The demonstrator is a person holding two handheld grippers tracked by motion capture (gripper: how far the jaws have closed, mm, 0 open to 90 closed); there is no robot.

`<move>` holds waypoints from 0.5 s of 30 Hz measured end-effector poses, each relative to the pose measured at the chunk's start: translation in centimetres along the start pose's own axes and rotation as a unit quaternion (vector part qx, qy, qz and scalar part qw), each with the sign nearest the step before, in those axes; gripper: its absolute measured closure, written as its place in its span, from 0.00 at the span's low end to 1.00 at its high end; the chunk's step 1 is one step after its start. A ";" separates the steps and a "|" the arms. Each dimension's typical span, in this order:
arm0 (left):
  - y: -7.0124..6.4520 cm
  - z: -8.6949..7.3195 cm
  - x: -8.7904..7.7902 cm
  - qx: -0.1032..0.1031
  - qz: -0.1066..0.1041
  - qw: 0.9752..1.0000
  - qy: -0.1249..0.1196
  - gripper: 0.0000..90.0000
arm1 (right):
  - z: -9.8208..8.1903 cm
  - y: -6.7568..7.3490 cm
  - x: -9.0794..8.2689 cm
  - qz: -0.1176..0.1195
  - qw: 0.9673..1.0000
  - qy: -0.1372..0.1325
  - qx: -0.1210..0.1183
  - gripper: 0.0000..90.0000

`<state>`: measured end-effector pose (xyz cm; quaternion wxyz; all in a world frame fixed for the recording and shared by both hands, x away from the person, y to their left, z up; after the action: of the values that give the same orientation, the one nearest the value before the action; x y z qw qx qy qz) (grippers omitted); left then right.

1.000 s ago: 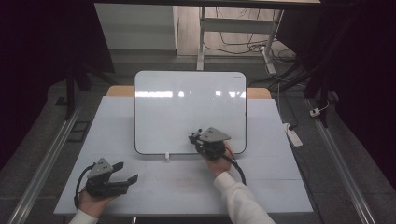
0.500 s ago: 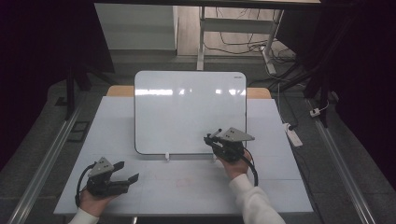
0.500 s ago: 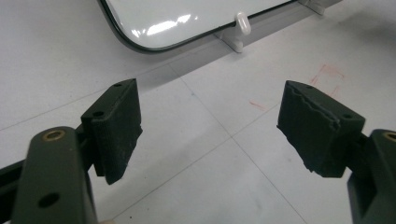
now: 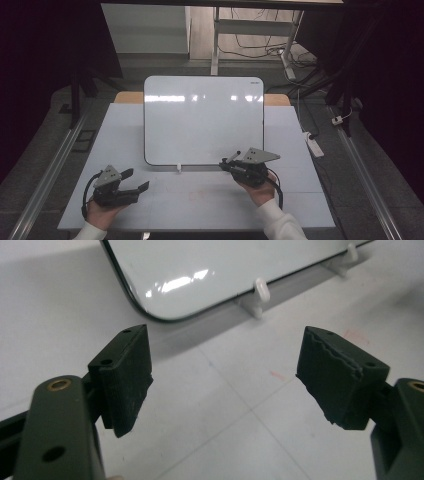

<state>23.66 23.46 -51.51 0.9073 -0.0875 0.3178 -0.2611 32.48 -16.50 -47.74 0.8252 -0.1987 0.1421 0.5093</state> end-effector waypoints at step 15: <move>-6.9 4.7 2.4 0.072 -0.083 0.994 -0.025 0.28 | -0.3 1.4 1.4 0.050 0.998 0.026 -0.005 0.85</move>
<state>25.34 16.32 -46.87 0.8940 -0.0545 0.2669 -0.3559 31.80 -14.98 -48.82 0.7937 -0.2084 0.1711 0.5453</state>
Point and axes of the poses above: each handheld gripper's, and its own axes: x roughly forward along the jaws, z roughly out of its top, y roughly to its left, the point moved 1 cm from there along x, roughly forward along the jaws, and after that the axes turned 13 degrees about -x, right-handed, at the moved point
